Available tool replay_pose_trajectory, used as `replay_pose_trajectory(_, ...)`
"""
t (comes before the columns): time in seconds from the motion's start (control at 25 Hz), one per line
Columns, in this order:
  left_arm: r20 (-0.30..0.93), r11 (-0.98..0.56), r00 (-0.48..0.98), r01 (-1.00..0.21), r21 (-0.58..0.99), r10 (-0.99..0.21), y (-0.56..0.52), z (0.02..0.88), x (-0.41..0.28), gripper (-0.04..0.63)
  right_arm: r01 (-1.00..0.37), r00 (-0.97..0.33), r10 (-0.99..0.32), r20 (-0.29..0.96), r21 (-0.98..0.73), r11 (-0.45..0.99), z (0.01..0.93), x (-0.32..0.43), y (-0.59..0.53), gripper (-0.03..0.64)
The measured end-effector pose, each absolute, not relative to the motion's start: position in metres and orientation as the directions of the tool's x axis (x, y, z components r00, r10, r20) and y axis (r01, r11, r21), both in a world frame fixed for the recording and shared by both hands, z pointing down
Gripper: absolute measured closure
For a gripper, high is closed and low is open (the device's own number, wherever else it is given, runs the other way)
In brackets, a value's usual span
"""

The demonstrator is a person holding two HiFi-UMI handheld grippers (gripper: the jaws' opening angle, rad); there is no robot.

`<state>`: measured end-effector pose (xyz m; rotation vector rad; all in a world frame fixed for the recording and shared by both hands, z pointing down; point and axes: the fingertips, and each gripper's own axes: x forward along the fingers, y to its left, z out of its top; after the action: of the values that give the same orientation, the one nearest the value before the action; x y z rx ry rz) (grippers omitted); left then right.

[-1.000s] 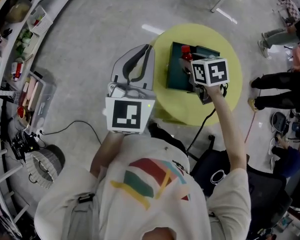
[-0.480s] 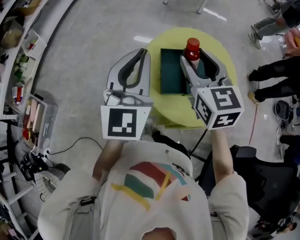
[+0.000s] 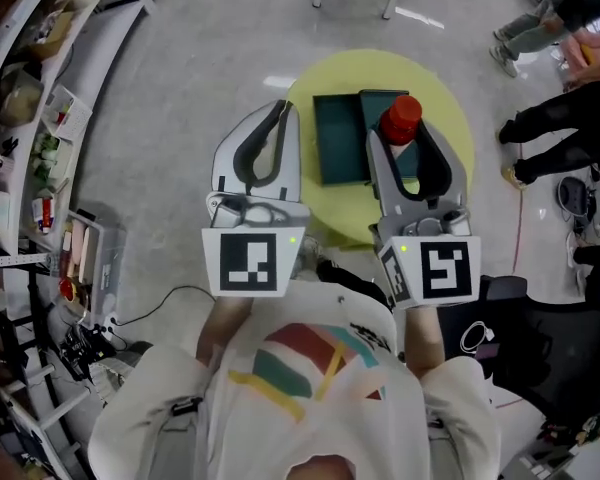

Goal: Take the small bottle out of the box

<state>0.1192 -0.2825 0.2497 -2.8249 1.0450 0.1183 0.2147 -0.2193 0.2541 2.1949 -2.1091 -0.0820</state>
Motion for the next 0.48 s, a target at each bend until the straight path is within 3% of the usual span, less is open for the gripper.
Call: replay_pose_trajectory(0.48,-0.132,-0.761,0.764,-0.644,-0.085,-0.632,-0.280,0.242,0.115,0.572,-0.995,0.090,-0.996,-0.003,0.037,-0.090,0.260,0.217,-0.205,0.419)
